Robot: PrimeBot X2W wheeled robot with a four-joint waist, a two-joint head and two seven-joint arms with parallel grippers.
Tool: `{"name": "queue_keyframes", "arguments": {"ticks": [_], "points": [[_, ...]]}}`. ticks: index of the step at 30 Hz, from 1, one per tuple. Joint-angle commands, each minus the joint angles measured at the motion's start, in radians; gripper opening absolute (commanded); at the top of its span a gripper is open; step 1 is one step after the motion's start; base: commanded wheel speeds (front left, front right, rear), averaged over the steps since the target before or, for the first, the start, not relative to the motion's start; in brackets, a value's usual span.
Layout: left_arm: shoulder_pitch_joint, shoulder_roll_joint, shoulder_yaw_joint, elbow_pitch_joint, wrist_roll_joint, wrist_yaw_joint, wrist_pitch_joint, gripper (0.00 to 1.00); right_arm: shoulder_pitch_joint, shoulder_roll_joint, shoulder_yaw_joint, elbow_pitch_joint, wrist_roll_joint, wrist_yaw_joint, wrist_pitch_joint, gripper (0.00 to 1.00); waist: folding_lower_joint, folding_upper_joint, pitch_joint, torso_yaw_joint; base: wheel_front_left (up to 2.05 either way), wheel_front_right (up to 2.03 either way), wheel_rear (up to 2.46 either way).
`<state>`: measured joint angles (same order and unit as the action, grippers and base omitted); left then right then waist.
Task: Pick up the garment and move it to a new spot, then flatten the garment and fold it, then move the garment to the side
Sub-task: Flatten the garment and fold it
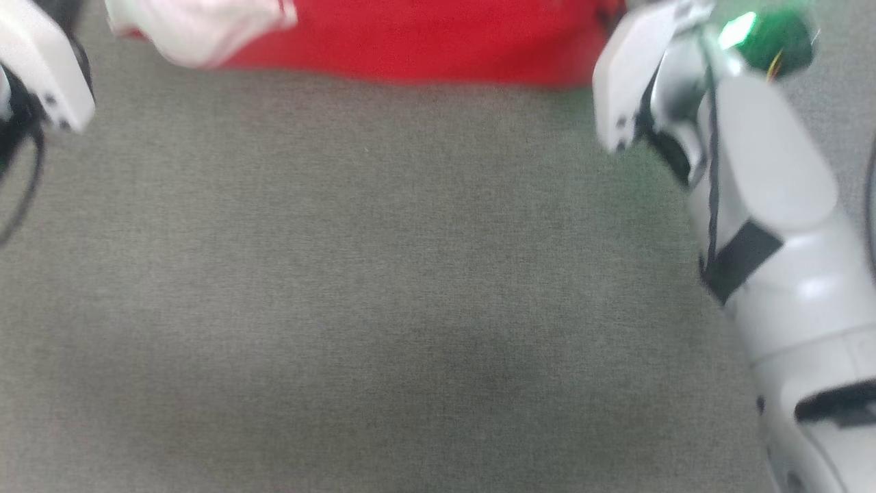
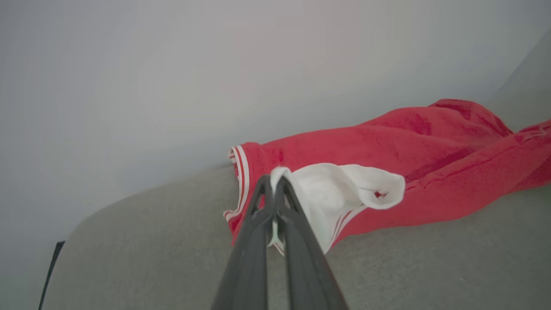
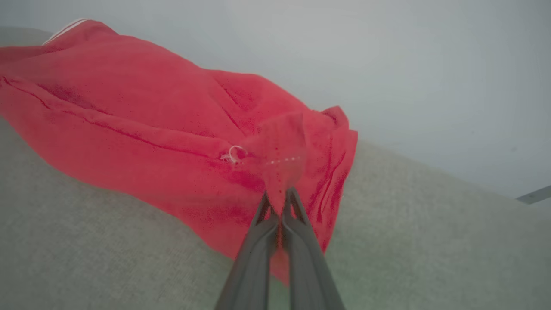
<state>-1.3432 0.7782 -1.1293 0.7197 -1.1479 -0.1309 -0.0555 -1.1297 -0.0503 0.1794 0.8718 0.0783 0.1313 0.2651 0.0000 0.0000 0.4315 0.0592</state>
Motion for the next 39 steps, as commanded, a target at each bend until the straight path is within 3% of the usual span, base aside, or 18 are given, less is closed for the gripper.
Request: {"name": "queue_keyframes", "arguments": {"ticks": [1,10,15,21,27,39], "points": [[0.053,0.014,-0.007,-0.009,-0.05,0.002,0.035,0.0,0.052,-0.005,0.013,-0.023,0.052,-0.001,0.029,0.0,0.0,0.0,-0.017,0.006,0.0,0.0,0.0],[0.289,0.092,-0.08,-0.147,-0.165,0.012,0.165,0.0,0.379,-0.135,0.14,-0.302,0.304,-0.001,0.287,0.0,0.0,0.0,-0.073,0.022,0.0,0.0,0.0],[0.412,0.158,-0.102,-0.278,-0.187,0.056,0.164,0.0,0.579,-0.224,0.162,-0.536,0.406,-0.001,0.42,0.0,0.0,0.0,-0.091,0.022,0.0,0.0,0.0],[0.555,0.248,-0.117,-0.452,-0.235,0.141,0.172,0.0,0.782,-0.295,0.127,-0.758,0.477,-0.001,0.559,0.0,0.0,0.0,-0.109,0.025,0.0,0.0,0.0],[0.672,0.331,-0.128,-0.628,-0.276,0.218,0.163,0.0,0.955,-0.304,0.061,-0.911,0.513,-0.001,0.683,0.0,0.0,0.0,-0.124,0.028,0.0,0.0,0.0],[0.839,0.413,-0.143,-0.819,-0.331,0.318,0.235,0.0,1.146,-0.28,-0.023,-1.076,0.533,-0.001,0.81,0.0,0.0,0.0,-0.13,0.02,0.0,0.0,0.0]]}}
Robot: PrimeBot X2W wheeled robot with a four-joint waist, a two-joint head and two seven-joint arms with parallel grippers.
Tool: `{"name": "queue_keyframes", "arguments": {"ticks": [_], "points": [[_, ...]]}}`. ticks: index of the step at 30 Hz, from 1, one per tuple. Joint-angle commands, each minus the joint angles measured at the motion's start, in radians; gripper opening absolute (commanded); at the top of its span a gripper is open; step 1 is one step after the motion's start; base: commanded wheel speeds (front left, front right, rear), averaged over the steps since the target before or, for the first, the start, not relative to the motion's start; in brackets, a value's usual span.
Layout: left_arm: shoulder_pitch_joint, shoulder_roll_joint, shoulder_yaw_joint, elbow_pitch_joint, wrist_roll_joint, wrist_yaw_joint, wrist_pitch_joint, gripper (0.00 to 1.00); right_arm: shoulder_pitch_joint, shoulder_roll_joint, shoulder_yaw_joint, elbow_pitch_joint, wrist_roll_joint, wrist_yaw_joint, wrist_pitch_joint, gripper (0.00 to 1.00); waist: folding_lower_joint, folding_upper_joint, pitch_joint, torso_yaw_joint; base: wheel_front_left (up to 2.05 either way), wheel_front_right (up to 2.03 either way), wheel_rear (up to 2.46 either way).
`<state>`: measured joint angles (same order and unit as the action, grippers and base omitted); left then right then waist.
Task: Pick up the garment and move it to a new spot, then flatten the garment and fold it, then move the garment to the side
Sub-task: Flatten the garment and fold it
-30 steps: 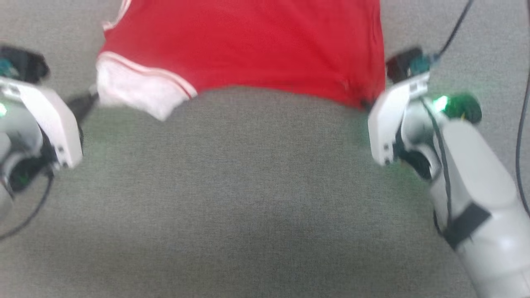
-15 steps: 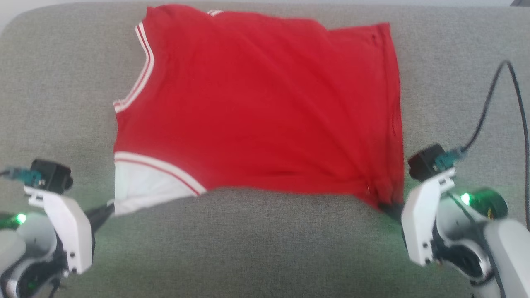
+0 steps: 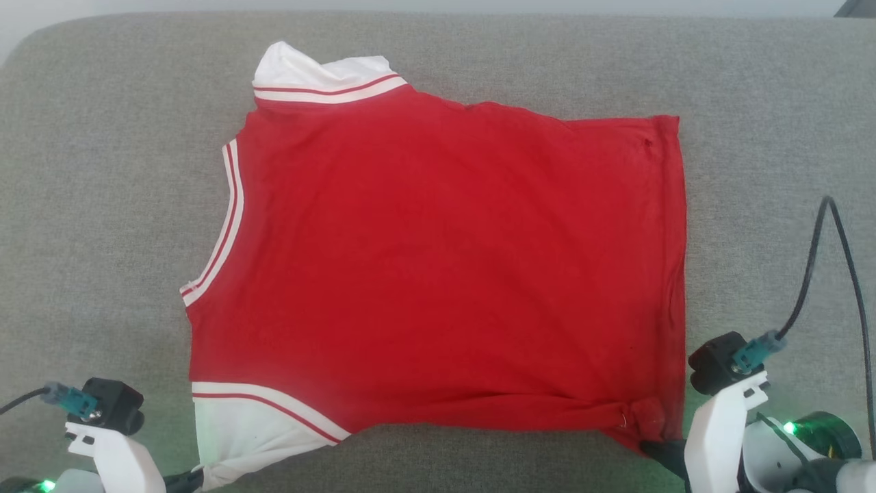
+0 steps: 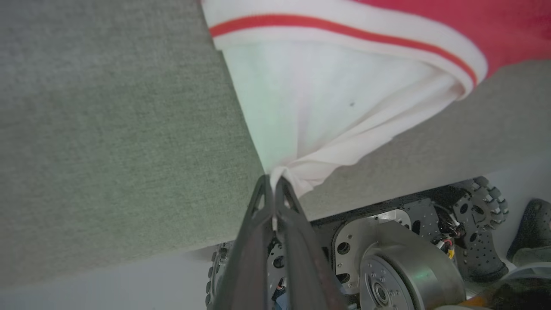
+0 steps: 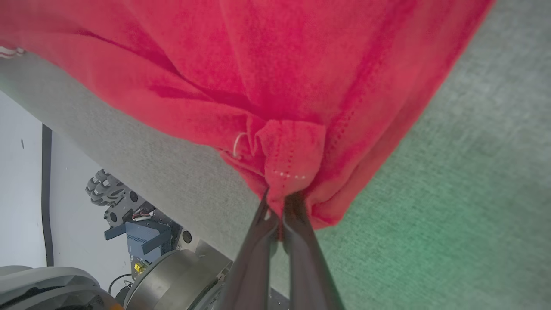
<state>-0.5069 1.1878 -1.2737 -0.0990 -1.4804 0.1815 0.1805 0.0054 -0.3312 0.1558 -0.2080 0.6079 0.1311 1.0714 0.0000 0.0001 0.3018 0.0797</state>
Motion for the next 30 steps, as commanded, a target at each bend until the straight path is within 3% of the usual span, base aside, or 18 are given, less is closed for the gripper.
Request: {"name": "queue_keyframes", "arguments": {"ticks": [1,11,18,21,25,30], "points": [[0.006,0.009,0.003,-0.009,0.002,0.007,0.001,0.0,0.016,0.001,-0.004,-0.004,0.0,-0.001,0.002,0.0,0.0,-0.0001,0.0,0.0,0.0,0.0,0.0],[-0.11,0.107,0.071,-0.093,0.099,0.018,-0.013,0.0,-0.051,0.034,-0.054,-0.068,-0.048,-0.001,-0.079,0.0,0.0,-0.0001,0.003,-0.017,0.0,0.0,0.0],[-0.269,0.139,0.151,-0.072,0.224,-0.018,0.022,0.0,-0.2,0.049,-0.049,-0.051,-0.103,-0.001,-0.141,0.0,0.0,-0.0001,0.035,-0.041,0.0,0.0,0.0],[-0.345,0.111,0.177,-0.027,0.277,-0.06,0.045,0.0,-0.285,0.061,-0.036,-0.011,-0.124,-0.001,-0.169,0.0,0.0,-0.0001,0.059,-0.05,0.0,0.0,0.0],[-0.456,0.016,0.196,0.12,0.346,-0.144,0.09,0.0,-0.413,0.074,-0.012,0.087,-0.15,-0.001,-0.2,0.0,0.0,-0.0001,0.102,-0.058,0.0,0.0,0.0],[-0.519,-0.097,0.179,0.304,0.349,-0.226,0.143,0.0,-0.513,0.094,0.024,0.208,-0.189,-0.001,-0.231,0.0,0.0,-0.0001,0.138,-0.067,0.0,0.0,0.0]]}}
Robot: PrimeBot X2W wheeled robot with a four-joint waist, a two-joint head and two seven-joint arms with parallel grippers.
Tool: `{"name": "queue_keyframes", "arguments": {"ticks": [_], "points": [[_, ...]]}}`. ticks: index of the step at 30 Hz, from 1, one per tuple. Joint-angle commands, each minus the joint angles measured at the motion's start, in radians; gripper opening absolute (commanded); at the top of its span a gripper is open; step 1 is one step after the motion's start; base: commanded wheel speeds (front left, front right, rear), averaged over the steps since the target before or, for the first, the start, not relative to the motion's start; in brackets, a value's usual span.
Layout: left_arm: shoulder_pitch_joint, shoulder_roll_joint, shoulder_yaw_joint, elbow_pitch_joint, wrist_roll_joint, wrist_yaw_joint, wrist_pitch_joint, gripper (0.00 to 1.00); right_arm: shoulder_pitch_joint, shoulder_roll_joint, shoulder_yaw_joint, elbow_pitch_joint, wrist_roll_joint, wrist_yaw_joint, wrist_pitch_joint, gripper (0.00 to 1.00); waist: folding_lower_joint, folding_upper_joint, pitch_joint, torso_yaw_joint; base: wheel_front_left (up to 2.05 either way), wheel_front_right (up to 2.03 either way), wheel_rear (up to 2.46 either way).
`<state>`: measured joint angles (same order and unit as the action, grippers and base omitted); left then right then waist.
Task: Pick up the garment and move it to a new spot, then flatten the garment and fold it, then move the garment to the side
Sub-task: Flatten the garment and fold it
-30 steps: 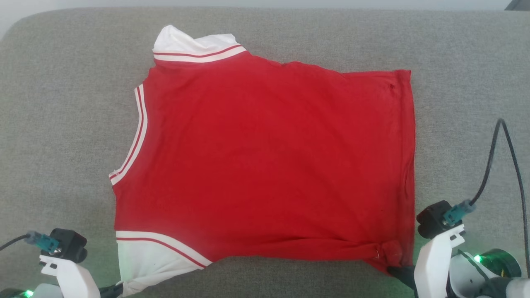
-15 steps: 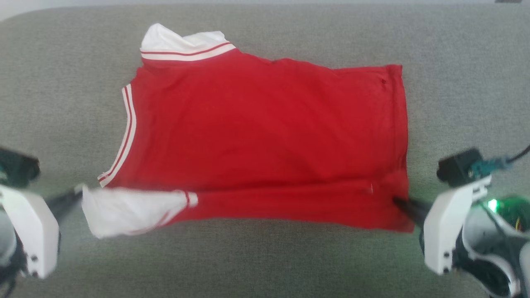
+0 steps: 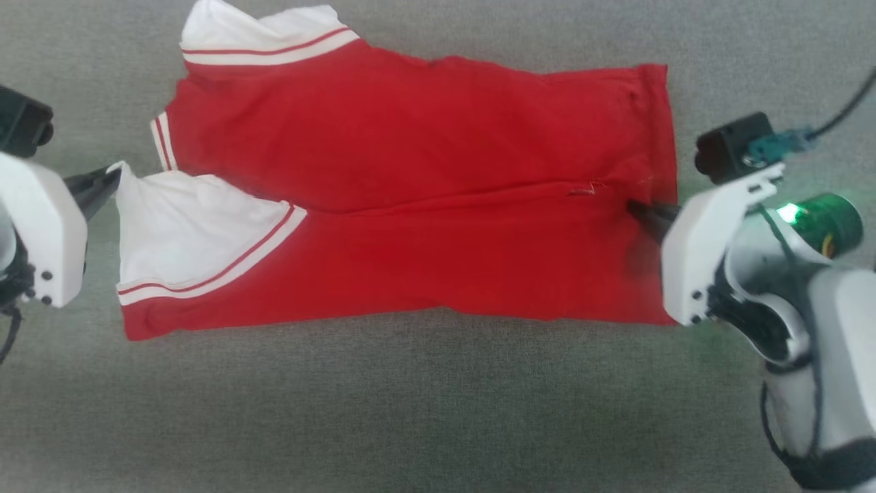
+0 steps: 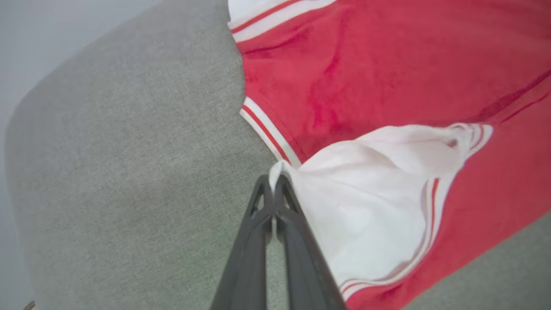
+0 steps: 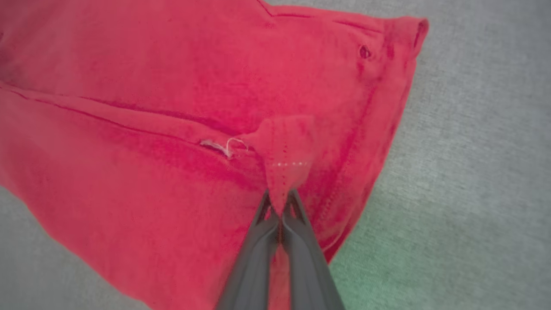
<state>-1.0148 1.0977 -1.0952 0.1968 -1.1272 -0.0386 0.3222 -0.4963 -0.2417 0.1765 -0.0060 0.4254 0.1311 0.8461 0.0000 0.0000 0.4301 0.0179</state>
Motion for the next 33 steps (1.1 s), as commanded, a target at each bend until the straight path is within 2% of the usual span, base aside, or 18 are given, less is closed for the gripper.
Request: {"name": "queue_keyframes", "arguments": {"ticks": [1,3,8,11,13,14,15,16,27,33], "points": [[-0.019,-0.031,-0.003,0.049,-0.014,-0.018,0.013,0.0,-0.027,0.011,0.009,0.034,-0.011,-0.001,-0.013,0.0,0.0,0.0,0.016,-0.006,0.0,0.0,0.0],[-0.026,-0.054,-0.009,0.088,-0.019,-0.031,0.025,0.0,-0.044,0.018,0.013,0.064,-0.017,-0.001,-0.019,0.0,0.0,0.0,0.021,-0.008,0.0,0.0,0.0],[-0.049,-0.165,-0.037,0.272,-0.049,-0.077,0.071,0.0,-0.104,0.05,0.048,0.207,-0.037,-0.001,-0.038,0.0,0.0,0.0,0.036,-0.013,0.0,0.0,0.0],[-0.05,-0.215,-0.046,0.357,-0.091,-0.086,0.102,0.0,-0.131,0.066,0.067,0.263,-0.044,-0.001,-0.048,0.01,0.0,0.0,0.036,-0.017,0.0,0.0,0.0],[-0.061,-0.223,-0.045,0.399,-0.107,-0.088,0.112,0.0,-0.148,0.072,0.076,0.285,-0.045,-0.001,-0.06,0.33,0.0,0.0,0.033,-0.02,0.0,0.0,0.0],[-0.066,-0.226,-0.039,0.412,-0.121,-0.088,0.114,0.29,-0.154,0.072,0.077,0.291,-0.043,-0.001,-0.069,0.47,0.0,0.0,0.03,-0.02,0.0,0.0,0.0],[-0.072,-0.226,-0.039,0.418,-0.128,-0.088,0.119,0.63,-0.156,0.069,0.083,0.293,-0.042,-0.001,-0.074,0.89,0.0,0.0,0.025,-0.02,0.0,0.0,0.0],[-0.078,-0.222,-0.04,0.413,-0.134,-0.089,0.117,1.0,-0.157,0.063,0.085,0.292,-0.039,-0.001,-0.08,1.0,0.0,0.0,0.02,-0.019,0.0,0.0,0.0],[-0.029,-0.119,-0.029,0.313,-0.19,-0.079,0.091,1.0,-0.059,0.035,0.0,0.143,-0.058,-0.001,-0.192,1.0,0.0,0.0,-0.062,0.0,0.0,0.0,0.0],[0.04,-0.034,-0.026,0.142,-0.224,-0.007,0.086,1.0,0.038,0.063,-0.09,0.022,-0.112,-0.001,-0.284,1.0,0.0,0.0,-0.097,0.008,0.0,0.0,0.0]]}}
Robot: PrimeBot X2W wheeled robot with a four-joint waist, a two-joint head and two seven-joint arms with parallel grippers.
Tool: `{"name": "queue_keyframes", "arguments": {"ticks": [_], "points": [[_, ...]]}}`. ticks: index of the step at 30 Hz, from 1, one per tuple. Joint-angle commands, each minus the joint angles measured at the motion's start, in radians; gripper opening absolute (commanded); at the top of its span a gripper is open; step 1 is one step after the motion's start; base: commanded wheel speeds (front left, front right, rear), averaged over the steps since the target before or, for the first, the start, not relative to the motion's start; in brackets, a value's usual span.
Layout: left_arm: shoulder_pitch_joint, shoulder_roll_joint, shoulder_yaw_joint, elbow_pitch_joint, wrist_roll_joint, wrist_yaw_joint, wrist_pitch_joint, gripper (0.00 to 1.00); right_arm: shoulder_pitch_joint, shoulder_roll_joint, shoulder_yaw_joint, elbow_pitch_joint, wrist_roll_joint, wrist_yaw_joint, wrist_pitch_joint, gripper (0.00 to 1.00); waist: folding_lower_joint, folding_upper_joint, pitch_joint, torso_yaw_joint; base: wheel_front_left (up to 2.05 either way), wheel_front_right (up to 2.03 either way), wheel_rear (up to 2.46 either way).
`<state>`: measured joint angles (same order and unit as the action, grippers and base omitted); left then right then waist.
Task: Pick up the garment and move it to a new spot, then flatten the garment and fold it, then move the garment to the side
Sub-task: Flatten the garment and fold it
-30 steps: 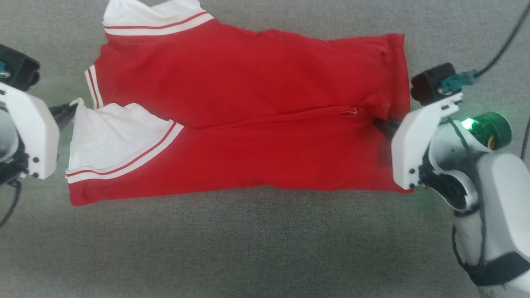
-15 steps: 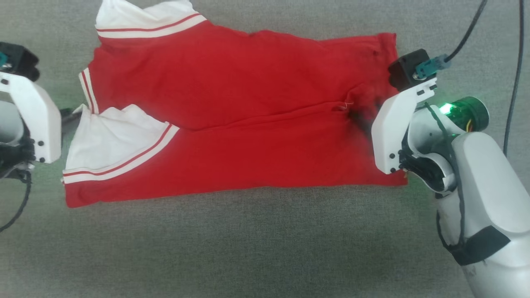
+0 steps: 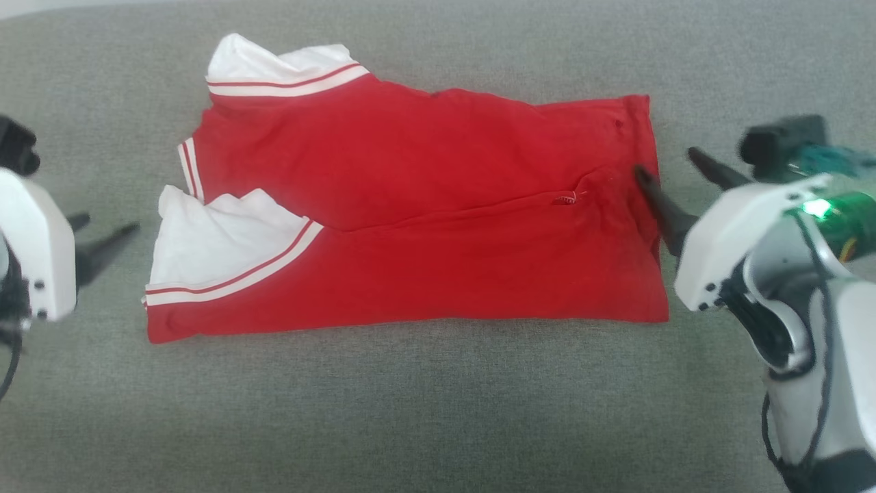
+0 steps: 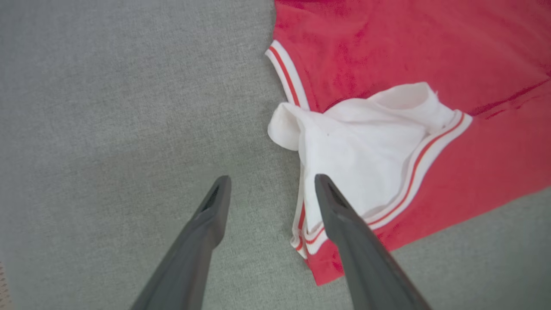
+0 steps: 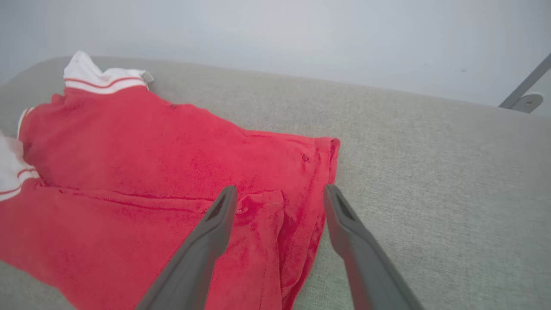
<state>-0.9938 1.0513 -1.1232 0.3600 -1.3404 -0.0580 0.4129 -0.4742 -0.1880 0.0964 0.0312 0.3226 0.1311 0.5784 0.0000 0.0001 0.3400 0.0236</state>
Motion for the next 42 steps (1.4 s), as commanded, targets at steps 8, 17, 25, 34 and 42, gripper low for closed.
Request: {"name": "queue_keyframes", "arguments": {"ticks": [8,17,25,34,42], "points": [[0.13,0.131,-0.008,-0.267,-0.069,0.124,-0.03,1.0,0.12,0.082,-0.116,-0.164,-0.112,-0.001,-0.166,1.0,0.0,-0.0001,-0.006,-0.005,0.0,0.0,0.0],[0.208,0.164,-0.016,-0.332,-0.115,0.18,-0.083,1.0,0.194,0.133,-0.176,-0.261,-0.173,-0.001,-0.271,1.0,0.0,-0.0001,0.022,-0.037,0.0,0.0,0.0],[0.244,0.13,-0.023,-0.253,-0.15,0.172,-0.095,1.0,0.264,0.138,-0.173,-0.29,-0.123,-0.001,-0.25,1.0,0.0,-0.0001,0.053,-0.067,0.0,0.0,0.0],[0.241,0.015,-0.049,-0.07,-0.175,0.122,-0.045,0.47,0.296,0.138,-0.136,-0.256,-0.058,-0.001,-0.088,1.0,0.0,-0.0001,0.072,-0.074,0.0,0.0,0.0],[0.199,-0.075,-0.068,-0.001,-0.137,0.058,-0.014,0.0,0.252,0.138,-0.119,-0.204,-0.011,-0.001,0.146,1.0,0.0,-0.0001,0.077,-0.046,0.0,0.0,0.0]]}}
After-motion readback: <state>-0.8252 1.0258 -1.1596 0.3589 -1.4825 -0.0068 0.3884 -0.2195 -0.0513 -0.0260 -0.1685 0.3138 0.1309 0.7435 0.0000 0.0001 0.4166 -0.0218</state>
